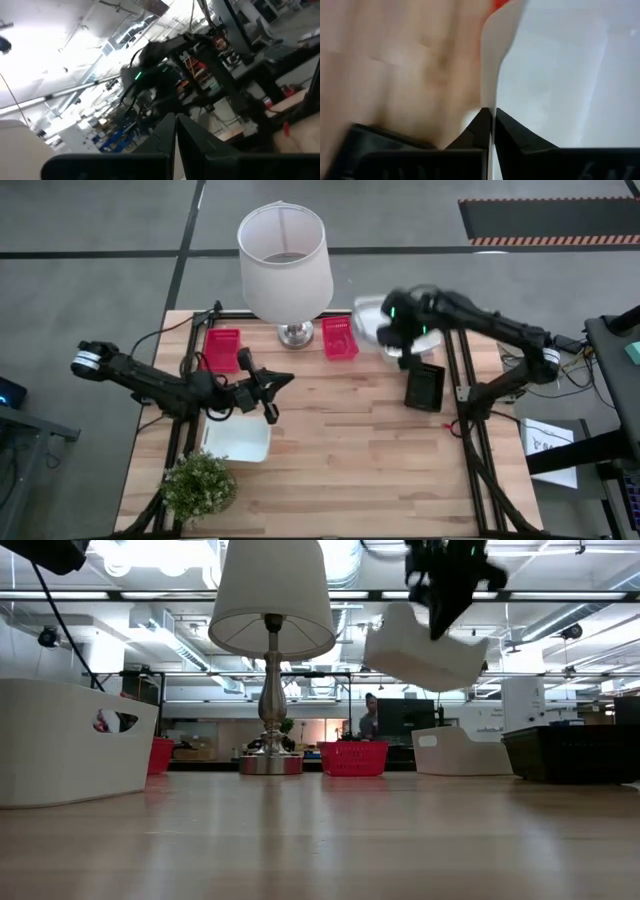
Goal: Stack baskets by color
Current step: Stack the bottom right and white bin on top of the top white bin
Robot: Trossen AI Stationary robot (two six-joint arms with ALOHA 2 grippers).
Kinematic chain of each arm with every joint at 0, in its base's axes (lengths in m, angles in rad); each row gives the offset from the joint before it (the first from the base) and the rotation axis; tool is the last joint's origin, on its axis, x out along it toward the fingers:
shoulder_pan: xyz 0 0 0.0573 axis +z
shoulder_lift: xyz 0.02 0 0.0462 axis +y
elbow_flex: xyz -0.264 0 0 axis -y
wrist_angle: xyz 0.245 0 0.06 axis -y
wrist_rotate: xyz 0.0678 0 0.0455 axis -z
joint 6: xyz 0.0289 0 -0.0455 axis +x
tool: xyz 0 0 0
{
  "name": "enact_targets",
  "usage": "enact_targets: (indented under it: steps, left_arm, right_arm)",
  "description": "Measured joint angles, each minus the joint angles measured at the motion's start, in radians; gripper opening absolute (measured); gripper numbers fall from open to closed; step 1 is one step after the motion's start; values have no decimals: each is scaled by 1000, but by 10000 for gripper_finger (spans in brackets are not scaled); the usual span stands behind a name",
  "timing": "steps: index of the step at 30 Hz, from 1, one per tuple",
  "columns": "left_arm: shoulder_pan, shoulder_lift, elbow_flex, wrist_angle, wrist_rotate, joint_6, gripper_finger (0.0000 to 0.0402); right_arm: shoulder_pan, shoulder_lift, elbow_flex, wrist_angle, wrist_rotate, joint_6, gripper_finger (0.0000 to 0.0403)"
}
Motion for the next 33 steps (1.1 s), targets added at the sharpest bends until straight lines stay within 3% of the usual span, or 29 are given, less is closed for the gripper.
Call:
enact_targets:
  steps: [4, 8, 18, 22, 26, 33]
  left_arm:
    - [0, -18, -35, -3, -16, 132, 1]
    - [0, -32, -31, 23, -18, 219, 1]
    - [0, -74, -28, 51, -18, 269, 1]
    - [0, -77, -33, 53, -18, 269, 1]
    - [0, -77, -33, 53, -18, 278, 1]
    - [0, -77, -33, 52, -18, 294, 1]
  right_arm:
    - [-187, 45, -12, 10, -24, -111, 8]
    - [-250, 65, -19, -79, -31, -175, 8]
    - [-264, 1, -119, -121, -32, -268, 8]
    - [-264, -10, -181, -118, 22, -278, 8]
    - [-264, -14, -248, -70, 83, -278, 8]
    - [-264, -6, -297, 24, 81, -340, 8]
